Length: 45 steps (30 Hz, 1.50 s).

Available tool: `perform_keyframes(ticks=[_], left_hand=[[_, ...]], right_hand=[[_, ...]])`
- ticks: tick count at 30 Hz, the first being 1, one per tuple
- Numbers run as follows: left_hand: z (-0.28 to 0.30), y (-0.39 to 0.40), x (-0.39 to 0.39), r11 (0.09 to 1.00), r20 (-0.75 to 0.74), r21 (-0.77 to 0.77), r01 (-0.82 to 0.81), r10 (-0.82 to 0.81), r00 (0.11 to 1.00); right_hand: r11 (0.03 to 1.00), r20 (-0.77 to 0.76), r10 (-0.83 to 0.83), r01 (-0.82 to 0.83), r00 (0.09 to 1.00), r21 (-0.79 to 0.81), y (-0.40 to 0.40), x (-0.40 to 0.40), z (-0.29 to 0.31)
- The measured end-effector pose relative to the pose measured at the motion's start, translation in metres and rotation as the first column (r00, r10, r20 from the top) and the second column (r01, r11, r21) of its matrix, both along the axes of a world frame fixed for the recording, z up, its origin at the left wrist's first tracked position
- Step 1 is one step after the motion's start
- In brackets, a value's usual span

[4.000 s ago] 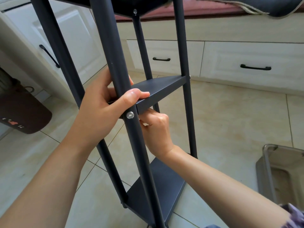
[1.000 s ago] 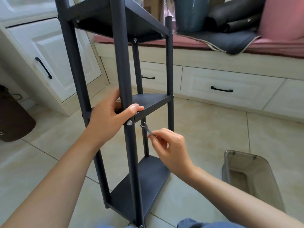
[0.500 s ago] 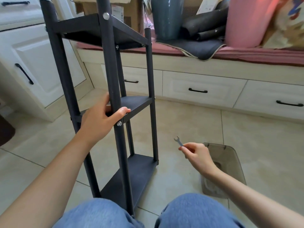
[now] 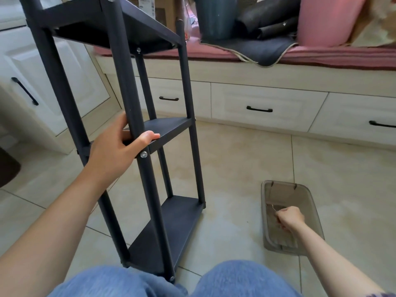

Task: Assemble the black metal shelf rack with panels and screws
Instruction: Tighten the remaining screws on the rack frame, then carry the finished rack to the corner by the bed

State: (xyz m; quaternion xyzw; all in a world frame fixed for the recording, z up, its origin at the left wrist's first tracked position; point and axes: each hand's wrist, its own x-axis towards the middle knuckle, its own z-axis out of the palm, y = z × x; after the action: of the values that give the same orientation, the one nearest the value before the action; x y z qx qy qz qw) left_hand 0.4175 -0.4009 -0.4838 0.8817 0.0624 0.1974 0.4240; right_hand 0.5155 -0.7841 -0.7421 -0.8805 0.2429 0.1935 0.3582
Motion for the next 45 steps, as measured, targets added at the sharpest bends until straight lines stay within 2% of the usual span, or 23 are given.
perform_keyframes(ticks=[10, 14, 19, 23, 30, 33, 37, 41, 45], left_hand=[[-0.003, -0.001, 0.007, 0.999, 0.005, 0.030, 0.037, -0.037, 0.999], [-0.004, -0.002, 0.005, 0.998, -0.013, 0.048, 0.033, -0.033, 0.999], [-0.005, -0.009, 0.000, 0.997, -0.037, 0.082, 0.009, -0.006, 0.999], [-0.001, -0.011, -0.008, 0.998, -0.062, 0.059, 0.021, -0.018, 0.998], [0.010, -0.008, -0.029, 0.998, -0.089, 0.005, 0.062, -0.061, 0.994], [0.014, -0.008, -0.039, 0.994, -0.018, -0.111, -0.009, 0.007, 1.000], [0.034, -0.014, -0.041, 0.962, 0.186, -0.257, -0.095, 0.146, 0.972], [0.060, -0.013, -0.034, 0.951, 0.336, -0.265, -0.158, 0.245, 0.910], [0.060, 0.000, -0.033, 0.937, 0.372, -0.262, -0.232, 0.320, 0.871]], right_hand=[[0.994, -0.073, -0.045, 0.051, 0.996, 0.093, 0.017, 0.003, -0.008], [0.999, -0.027, 0.047, -0.047, 0.999, 0.022, 0.022, 0.001, 0.007], [0.975, 0.096, 0.215, -0.208, 0.972, -0.078, 0.041, 0.002, 0.058], [0.965, 0.238, 0.243, -0.260, 0.940, 0.043, 0.071, 0.007, 0.111], [0.908, 0.447, 0.298, -0.395, 0.843, 0.141, 0.133, 0.020, 0.213], [0.887, 0.500, 0.274, -0.417, 0.822, 0.198, 0.156, 0.030, 0.244], [0.879, 0.489, 0.276, -0.424, 0.828, 0.220, 0.184, 0.042, 0.268], [0.893, 0.558, 0.260, -0.416, 0.788, 0.171, 0.200, 0.050, 0.279], [0.864, 0.606, 0.208, -0.434, 0.768, 0.254, 0.200, 0.055, 0.280]])
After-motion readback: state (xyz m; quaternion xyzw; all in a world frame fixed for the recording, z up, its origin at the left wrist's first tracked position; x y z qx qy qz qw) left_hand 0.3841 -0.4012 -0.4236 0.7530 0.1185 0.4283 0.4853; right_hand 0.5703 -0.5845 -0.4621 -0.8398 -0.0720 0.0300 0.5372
